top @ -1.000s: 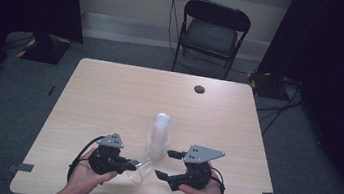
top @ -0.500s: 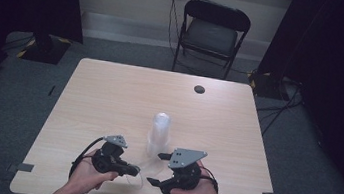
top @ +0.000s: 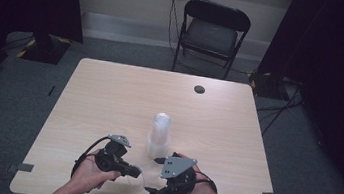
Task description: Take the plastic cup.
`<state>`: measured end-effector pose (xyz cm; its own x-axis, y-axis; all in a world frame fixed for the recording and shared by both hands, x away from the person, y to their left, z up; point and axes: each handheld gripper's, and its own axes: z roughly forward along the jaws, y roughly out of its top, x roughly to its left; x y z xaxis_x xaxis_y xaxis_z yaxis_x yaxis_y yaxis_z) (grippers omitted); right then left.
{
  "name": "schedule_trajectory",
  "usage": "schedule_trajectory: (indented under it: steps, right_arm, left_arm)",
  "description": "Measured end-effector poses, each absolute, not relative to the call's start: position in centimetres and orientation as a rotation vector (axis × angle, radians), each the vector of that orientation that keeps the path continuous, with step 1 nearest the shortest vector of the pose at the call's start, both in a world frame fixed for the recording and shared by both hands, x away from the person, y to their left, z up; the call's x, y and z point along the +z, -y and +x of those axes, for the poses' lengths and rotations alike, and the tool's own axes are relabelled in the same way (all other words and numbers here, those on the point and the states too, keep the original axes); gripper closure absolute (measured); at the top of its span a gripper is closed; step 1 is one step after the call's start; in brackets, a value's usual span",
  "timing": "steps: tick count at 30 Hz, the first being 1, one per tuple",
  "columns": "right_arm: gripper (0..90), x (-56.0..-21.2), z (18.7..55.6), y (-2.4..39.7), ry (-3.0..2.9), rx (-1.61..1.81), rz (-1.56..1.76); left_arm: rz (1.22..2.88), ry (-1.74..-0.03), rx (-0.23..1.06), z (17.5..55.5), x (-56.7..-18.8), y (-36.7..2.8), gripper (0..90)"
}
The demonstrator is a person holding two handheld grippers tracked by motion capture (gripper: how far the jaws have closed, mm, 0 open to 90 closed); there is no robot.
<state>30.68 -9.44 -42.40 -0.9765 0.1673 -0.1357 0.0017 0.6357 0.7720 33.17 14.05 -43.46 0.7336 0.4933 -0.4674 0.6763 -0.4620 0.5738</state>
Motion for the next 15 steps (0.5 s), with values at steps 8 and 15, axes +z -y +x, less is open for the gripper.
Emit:
schedule_trajectory:
  steps: [8,15]
  right_arm:
    - [14.5,-42.83,30.24,8.92,-2.663,1.223,0.082]
    - [16.8,-43.04,30.04,8.43,-2.612,1.201,0.029]
  left_arm:
    - [2.153,-0.877,-0.331,33.42,-43.61,-13.45,87.7]
    - [2.115,-0.899,-0.37,33.75,-43.55,-13.41,87.5]
